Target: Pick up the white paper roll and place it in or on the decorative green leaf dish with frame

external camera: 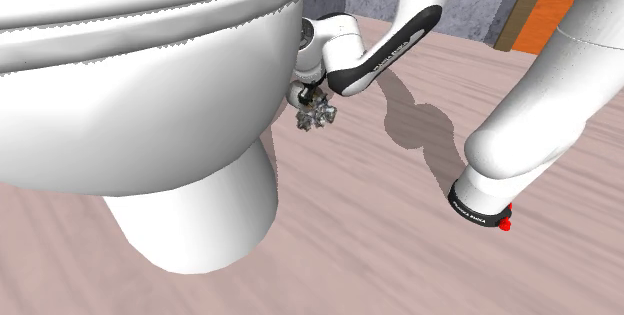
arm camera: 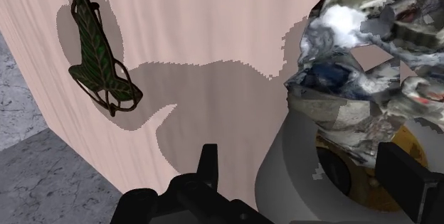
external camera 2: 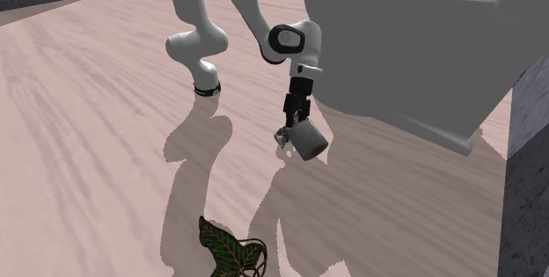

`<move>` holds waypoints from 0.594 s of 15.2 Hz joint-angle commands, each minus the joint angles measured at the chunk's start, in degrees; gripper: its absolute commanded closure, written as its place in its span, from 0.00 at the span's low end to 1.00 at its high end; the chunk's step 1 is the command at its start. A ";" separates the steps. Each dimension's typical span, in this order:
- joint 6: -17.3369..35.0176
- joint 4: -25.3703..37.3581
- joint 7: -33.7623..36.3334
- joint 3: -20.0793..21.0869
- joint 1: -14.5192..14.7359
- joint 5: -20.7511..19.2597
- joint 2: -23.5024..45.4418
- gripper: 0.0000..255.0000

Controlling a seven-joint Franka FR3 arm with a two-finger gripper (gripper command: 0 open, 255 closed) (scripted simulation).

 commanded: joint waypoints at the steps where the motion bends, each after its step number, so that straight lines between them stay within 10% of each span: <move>1: 0.05 0.04 0.16 -0.02 -0.03 -0.22 0.17 0.00; 5: 0.04 0.04 0.15 -0.02 -0.02 -0.21 0.16 0.00; 6: 0.04 0.04 0.15 -0.02 -0.02 -0.21 0.16 1.00; 9: 0.03 0.04 0.18 -0.01 -0.01 -0.21 0.18 1.00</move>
